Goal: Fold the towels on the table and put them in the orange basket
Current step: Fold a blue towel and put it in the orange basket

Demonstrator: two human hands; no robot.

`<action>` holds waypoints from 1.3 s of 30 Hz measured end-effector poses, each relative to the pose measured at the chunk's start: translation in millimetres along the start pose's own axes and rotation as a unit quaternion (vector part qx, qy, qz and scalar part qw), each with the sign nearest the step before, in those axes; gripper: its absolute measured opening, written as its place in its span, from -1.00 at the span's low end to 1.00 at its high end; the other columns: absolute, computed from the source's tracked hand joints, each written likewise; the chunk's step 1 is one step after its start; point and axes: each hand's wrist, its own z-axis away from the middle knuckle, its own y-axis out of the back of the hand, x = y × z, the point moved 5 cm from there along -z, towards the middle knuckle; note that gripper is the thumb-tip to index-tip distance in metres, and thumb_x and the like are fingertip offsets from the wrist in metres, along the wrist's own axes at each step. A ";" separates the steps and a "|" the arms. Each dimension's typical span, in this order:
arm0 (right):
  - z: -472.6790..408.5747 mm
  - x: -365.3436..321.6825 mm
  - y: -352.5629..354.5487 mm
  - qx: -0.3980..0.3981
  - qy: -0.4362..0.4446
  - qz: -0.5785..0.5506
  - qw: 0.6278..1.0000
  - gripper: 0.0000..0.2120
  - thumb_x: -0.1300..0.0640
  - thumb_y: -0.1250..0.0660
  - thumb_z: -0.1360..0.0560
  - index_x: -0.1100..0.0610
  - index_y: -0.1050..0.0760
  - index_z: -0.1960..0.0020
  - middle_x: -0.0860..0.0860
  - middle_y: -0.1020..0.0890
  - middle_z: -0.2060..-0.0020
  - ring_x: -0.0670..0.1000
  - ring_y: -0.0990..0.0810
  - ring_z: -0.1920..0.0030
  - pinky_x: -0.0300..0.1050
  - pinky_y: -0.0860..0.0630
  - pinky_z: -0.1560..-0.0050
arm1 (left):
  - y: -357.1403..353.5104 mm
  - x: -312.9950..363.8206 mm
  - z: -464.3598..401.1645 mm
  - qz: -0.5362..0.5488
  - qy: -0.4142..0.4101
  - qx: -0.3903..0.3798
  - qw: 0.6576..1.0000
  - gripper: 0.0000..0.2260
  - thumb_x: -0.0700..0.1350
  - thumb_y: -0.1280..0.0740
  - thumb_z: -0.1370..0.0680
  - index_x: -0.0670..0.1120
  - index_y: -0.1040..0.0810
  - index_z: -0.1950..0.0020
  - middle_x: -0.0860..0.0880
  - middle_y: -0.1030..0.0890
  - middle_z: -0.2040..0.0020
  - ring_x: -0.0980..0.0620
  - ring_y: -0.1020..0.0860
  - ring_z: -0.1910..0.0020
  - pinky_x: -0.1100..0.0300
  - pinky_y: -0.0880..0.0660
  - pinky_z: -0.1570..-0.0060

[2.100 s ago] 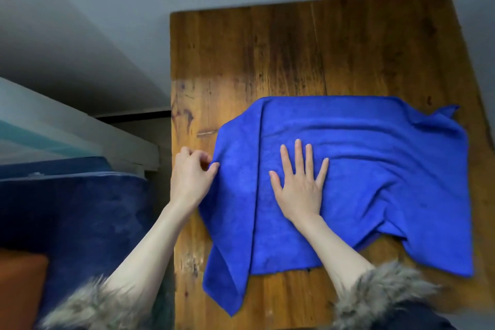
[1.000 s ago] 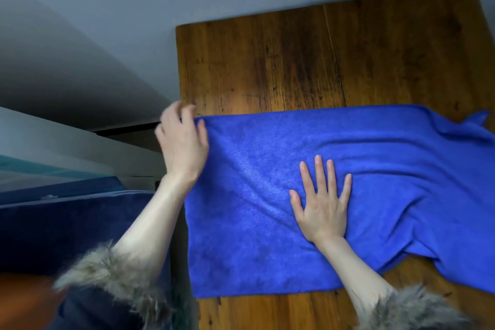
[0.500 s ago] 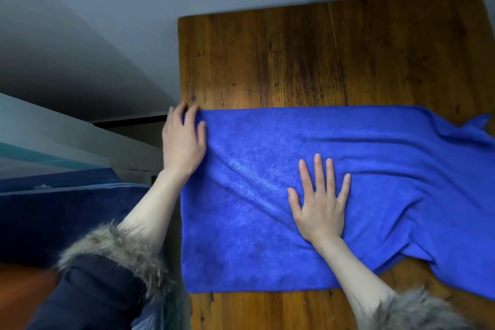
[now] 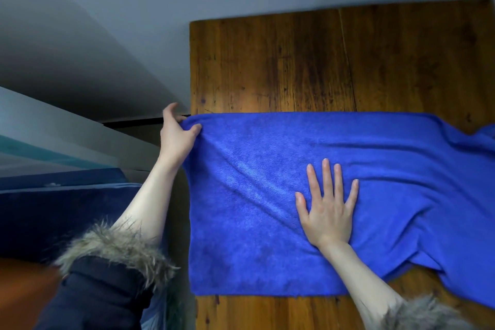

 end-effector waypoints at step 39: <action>-7.0 216.9 78.7 0.157 -0.114 -0.139 0.971 -0.72 0.10 -0.18 -0.48 0.17 -0.56 -0.09 0.14 -0.59 0.03 0.22 -0.54 0.03 0.06 -0.42 0.12 | -241.4 54.9 223.4 -0.411 -0.400 -0.139 0.808 -0.48 0.16 -0.07 -0.54 0.03 -0.25 -0.48 -0.12 -0.13 -0.53 -0.20 -0.04 -0.51 -0.32 0.05 -0.39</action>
